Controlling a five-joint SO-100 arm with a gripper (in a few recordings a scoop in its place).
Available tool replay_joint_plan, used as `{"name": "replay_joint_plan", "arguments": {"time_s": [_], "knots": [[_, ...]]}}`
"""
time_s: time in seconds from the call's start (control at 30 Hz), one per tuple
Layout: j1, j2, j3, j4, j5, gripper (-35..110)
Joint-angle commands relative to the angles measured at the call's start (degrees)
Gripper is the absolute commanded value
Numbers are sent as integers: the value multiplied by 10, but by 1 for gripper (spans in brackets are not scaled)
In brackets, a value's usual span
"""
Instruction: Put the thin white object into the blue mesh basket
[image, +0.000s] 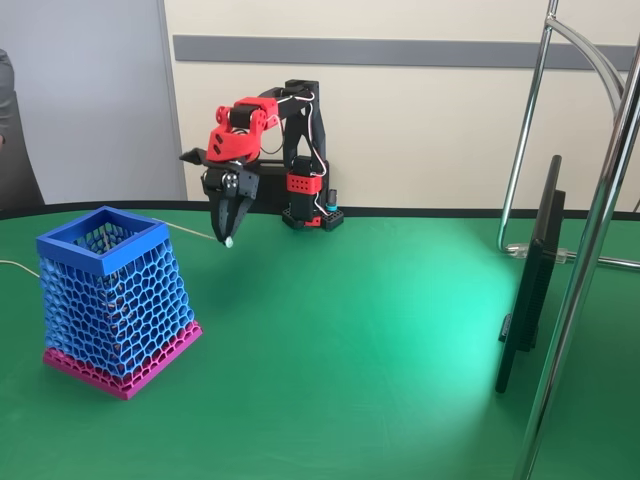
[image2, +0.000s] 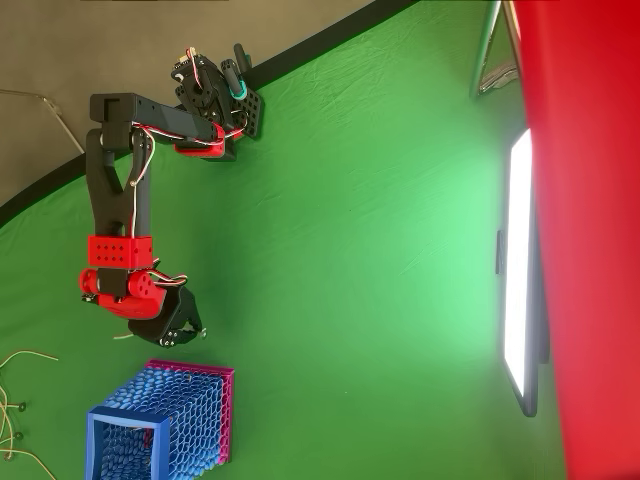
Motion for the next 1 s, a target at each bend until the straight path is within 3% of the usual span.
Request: {"name": "replay_joint_plan", "arguments": {"time_s": [0.0,0.37,0.63,0.97], "knots": [[-7,32,-51,-1,-27,2],[0,-3,-226,-20,-75,2],[13,-84,-340,-93,-57,1],[17,-172,-391,-213,57,4]]}}
